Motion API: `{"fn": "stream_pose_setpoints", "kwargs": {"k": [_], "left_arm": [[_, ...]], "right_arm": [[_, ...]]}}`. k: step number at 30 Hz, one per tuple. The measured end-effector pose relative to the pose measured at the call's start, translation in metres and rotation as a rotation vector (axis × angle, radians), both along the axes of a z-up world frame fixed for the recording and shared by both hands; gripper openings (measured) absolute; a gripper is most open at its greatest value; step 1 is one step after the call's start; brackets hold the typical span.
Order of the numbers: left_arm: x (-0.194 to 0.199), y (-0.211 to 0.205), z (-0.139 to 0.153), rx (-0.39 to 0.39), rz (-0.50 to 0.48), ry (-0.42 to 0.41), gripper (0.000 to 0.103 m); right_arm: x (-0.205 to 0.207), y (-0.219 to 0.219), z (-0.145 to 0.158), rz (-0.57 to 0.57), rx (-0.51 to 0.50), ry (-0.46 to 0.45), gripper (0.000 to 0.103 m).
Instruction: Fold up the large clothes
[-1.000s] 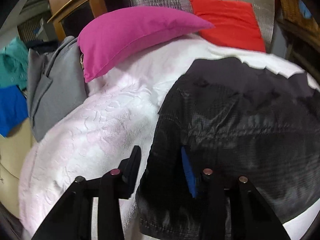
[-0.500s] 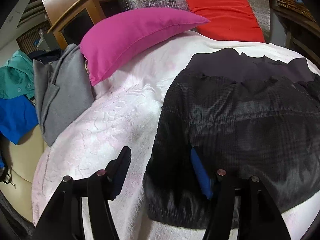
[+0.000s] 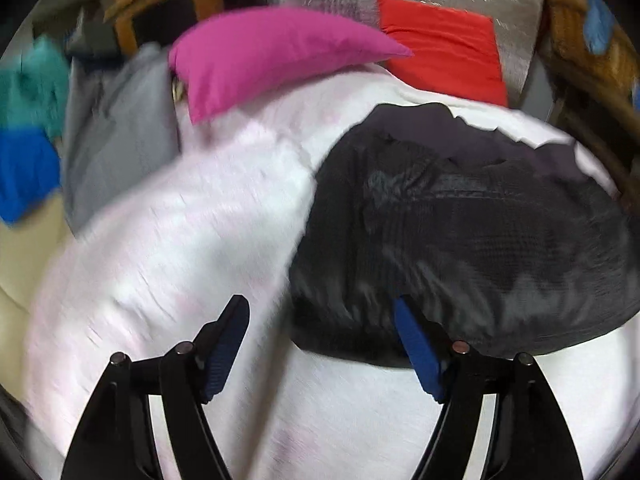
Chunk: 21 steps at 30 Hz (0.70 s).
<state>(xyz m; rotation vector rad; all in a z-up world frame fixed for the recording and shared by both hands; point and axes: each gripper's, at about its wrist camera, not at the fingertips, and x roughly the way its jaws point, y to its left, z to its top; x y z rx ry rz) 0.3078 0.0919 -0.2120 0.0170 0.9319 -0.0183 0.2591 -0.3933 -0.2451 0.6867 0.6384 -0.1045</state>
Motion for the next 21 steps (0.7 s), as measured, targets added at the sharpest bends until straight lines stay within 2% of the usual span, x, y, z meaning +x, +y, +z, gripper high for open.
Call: {"fn": "stream_pose_setpoints", "kwargs": {"k": [2,6,13,17,21], "left_arm": [[-0.005,0.006,-0.004,-0.098,0.017,0.031,0.076],[-0.014,0.003,-0.009,-0.229,0.025,0.085,0.076],[-0.019,-0.010,-0.024,-0.358,0.044,0.187,0.076],[-0.006,-0.008,-0.033,-0.396,0.096,0.195,0.076],[0.012,-0.006,-0.047,-0.494,0.131,0.211,0.077]], "right_arm": [[-0.012,0.000,0.002,0.002,0.028,-0.016,0.072],[-0.024,0.012,0.000,0.052,0.107,-0.035,0.073],[-0.027,0.045,-0.022,0.154,0.263,0.017,0.073],[-0.016,0.043,-0.042,0.112,0.371,0.037,0.074],[0.001,0.029,-0.066,0.050,0.506,0.052,0.075]]}}
